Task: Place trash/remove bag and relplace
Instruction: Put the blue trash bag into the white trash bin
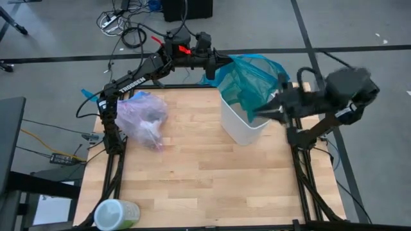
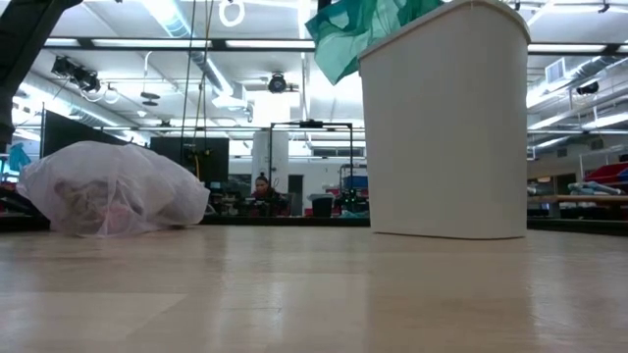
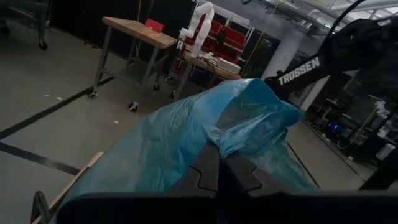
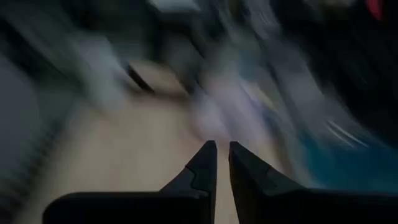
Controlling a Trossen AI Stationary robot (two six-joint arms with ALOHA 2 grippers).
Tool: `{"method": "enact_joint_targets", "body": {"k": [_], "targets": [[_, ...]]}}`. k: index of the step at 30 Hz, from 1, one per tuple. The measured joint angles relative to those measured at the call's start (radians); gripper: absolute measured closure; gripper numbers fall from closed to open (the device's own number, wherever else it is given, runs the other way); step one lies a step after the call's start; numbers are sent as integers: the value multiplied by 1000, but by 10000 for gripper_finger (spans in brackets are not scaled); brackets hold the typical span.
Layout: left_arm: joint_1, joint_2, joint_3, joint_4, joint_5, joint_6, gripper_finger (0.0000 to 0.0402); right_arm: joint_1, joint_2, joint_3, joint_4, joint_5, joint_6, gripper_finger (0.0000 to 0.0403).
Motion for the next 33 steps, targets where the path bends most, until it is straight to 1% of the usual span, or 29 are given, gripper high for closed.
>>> {"method": "enact_joint_targets", "body": {"k": [1,2,4,7,10,13,16,17,21,24,28,31,33], "targets": [[0,0,0,-1,3,0,393,9,0,-1,-101,95,-8,371],[0,0,0,-1,4,0,393,10,4,-4,-191,152,-13,371],[2,0,0,-5,4,3,393,-1,23,-5,-296,218,-22,364],[2,0,0,-5,4,36,393,-17,49,-3,-354,248,-92,340],[2,0,0,-21,2,66,393,-36,83,-3,-359,264,-142,308],[2,0,0,-35,1,80,393,-50,107,-5,-390,320,-187,275],[2,0,0,-51,0,100,393,-50,120,-3,-423,410,-200,241],[2,0,0,-55,0,103,393,-49,123,-3,-426,424,-201,231],[3,0,0,-50,-11,104,393,-52,131,-3,-428,426,-182,202],[5,0,0,-42,-54,107,393,-52,135,-3,-448,386,-150,196],[9,0,0,-23,-61,99,393,-51,137,-32,-457,354,-103,200],[9,0,0,-25,-61,97,393,-52,137,-53,-456,403,-104,210],[7,0,0,-27,-61,97,393,-52,137,-57,-455,456,-110,221]]}}
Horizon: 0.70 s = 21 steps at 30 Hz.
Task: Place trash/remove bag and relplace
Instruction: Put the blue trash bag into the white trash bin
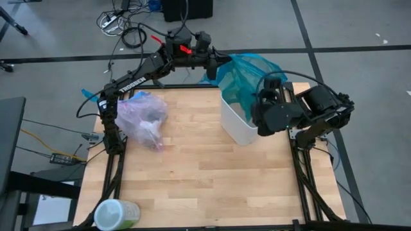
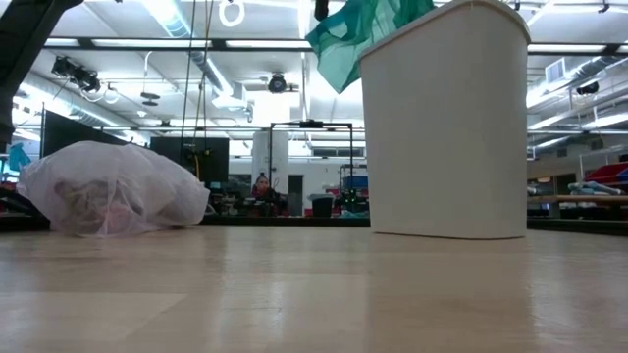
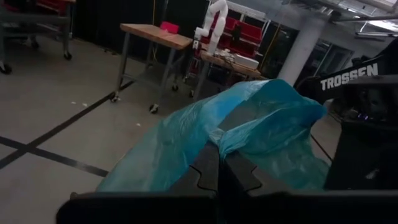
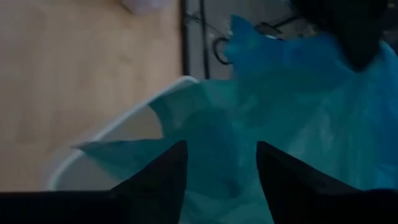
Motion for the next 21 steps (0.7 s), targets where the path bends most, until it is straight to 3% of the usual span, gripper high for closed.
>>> {"method": "enact_joint_targets", "body": {"k": [7,14,21], "targets": [[0,0,0,4,0,-1,393,-22,0,-2,-2,71,6,283],[2,0,0,25,0,-1,393,-43,0,-2,-2,-16,24,393],[20,0,0,83,-4,-2,393,0,0,-4,0,-108,168,402]]}}
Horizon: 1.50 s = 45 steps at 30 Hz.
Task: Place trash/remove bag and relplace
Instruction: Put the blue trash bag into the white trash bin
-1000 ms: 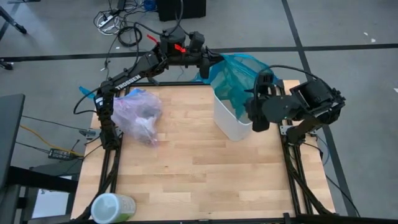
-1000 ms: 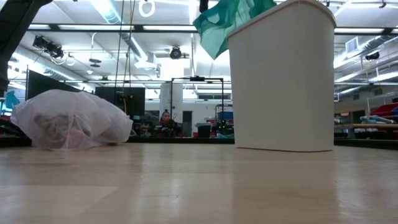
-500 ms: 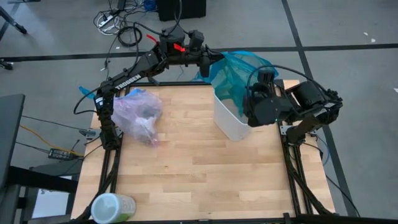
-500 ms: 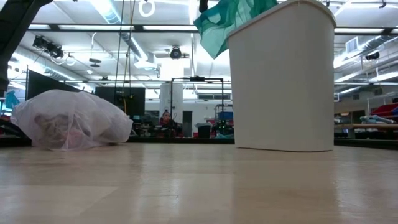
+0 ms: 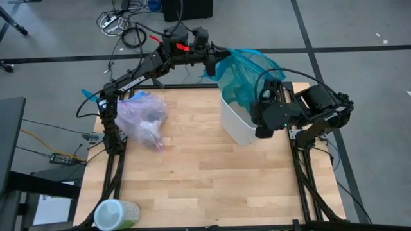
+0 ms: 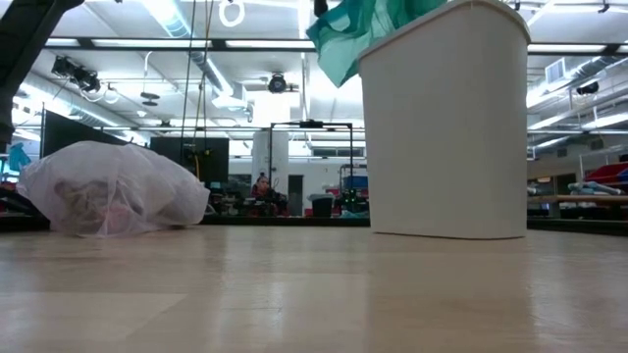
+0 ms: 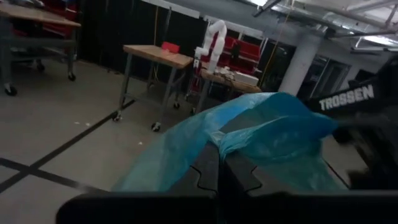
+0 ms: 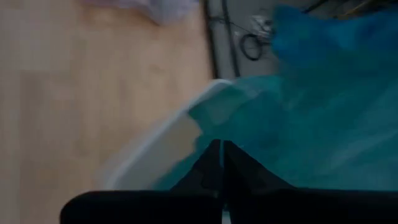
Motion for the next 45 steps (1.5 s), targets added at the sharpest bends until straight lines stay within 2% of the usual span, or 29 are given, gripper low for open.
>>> {"method": "enact_joint_targets", "body": {"k": [2,6,10,18,21,24,27,31,34,37,39,42,45], "targets": [[11,0,0,10,-2,-10,393,29,-1,-13,0,-49,48,403],[37,0,0,9,-4,-26,393,107,-1,-65,9,-231,129,403],[56,1,0,10,-4,-28,393,189,-1,-154,27,-392,328,403],[91,0,0,14,-18,-29,394,366,2,-315,0,-432,599,403],[92,1,0,7,-13,-29,394,386,1,-319,-3,-382,642,402],[92,1,0,4,-10,-25,394,378,1,-252,-2,-362,660,399],[94,1,0,1,-12,-25,394,359,1,-130,-1,-276,659,390],[83,0,0,0,-13,-25,394,345,-6,63,14,-107,547,373],[67,0,0,1,-7,-27,394,340,-131,-21,226,75,426,369],[38,1,0,13,27,-14,394,328,-230,-32,361,220,330,388],[11,0,0,30,23,67,394,328,-276,-31,426,297,260,398],[-28,1,2,128,-41,204,397,327,-318,-31,478,327,178,399],[-33,0,28,277,-57,191,399,327,-329,-31,482,328,163,401]]}}
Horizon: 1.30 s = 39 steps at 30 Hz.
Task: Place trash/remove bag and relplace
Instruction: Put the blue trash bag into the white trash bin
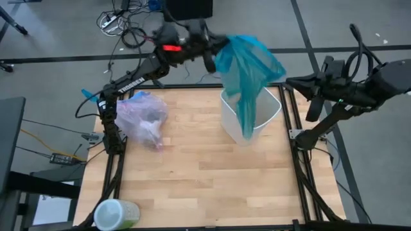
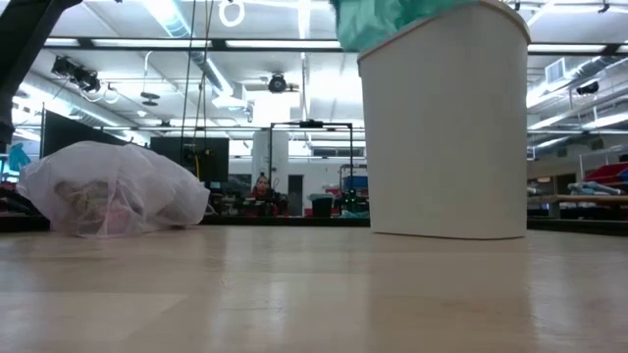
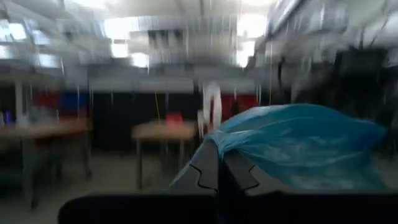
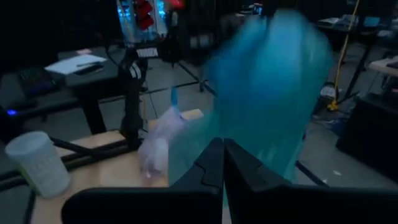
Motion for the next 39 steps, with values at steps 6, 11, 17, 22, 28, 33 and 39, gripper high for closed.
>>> {"method": "enact_joint_targets", "body": {"k": [6,11,17,22,28,33,39], "targets": [[-11,-2,2,39,81,32,400,1,30,-3,150,47,-282,402],[-11,22,-1,27,33,200,400,0,46,-1,403,147,-635,402],[-13,65,1,222,-3,172,400,4,54,-3,456,145,-725,403],[-12,70,1,235,-24,162,400,14,55,-2,459,168,-718,403],[1,71,1,313,-168,130,400,22,67,-24,318,399,-587,403],[3,69,1,391,-152,98,400,41,69,-71,134,351,-323,391],[7,70,1,392,-158,69,400,1,75,-205,47,322,-137,321]]}}
